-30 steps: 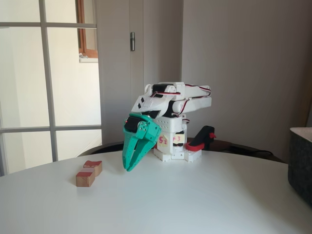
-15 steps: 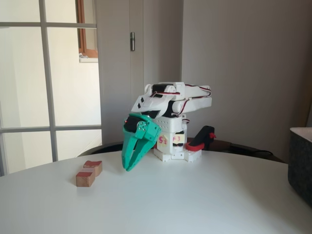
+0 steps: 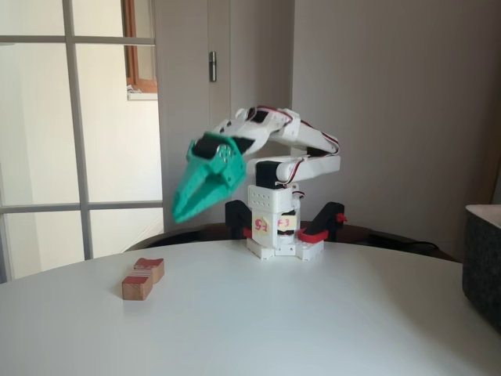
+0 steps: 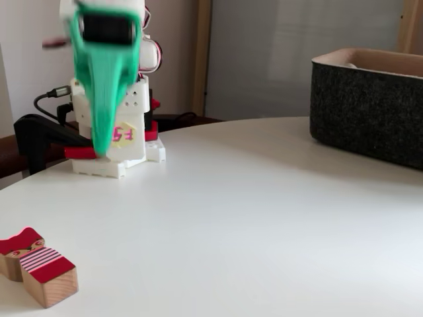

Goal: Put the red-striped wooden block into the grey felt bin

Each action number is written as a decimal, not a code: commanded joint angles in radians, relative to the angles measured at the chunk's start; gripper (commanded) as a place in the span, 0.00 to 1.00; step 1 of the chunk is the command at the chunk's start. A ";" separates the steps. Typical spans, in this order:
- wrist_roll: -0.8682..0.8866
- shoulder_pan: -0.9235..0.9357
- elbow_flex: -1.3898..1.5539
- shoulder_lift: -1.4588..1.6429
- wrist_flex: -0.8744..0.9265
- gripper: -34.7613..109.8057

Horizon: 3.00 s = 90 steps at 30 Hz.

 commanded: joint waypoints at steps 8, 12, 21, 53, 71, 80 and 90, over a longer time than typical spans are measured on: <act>-0.308 -0.052 -0.394 -0.399 -0.029 0.27; -0.492 -0.054 -0.480 -0.572 -0.006 0.32; -0.721 -0.071 -0.558 -0.828 0.209 0.37; -0.664 0.061 -1.008 -1.447 0.305 0.41; -0.623 0.245 -1.008 -1.505 0.383 0.40; -0.615 0.264 -0.980 -1.536 0.394 0.41; -0.678 0.196 -0.930 -1.534 0.474 0.41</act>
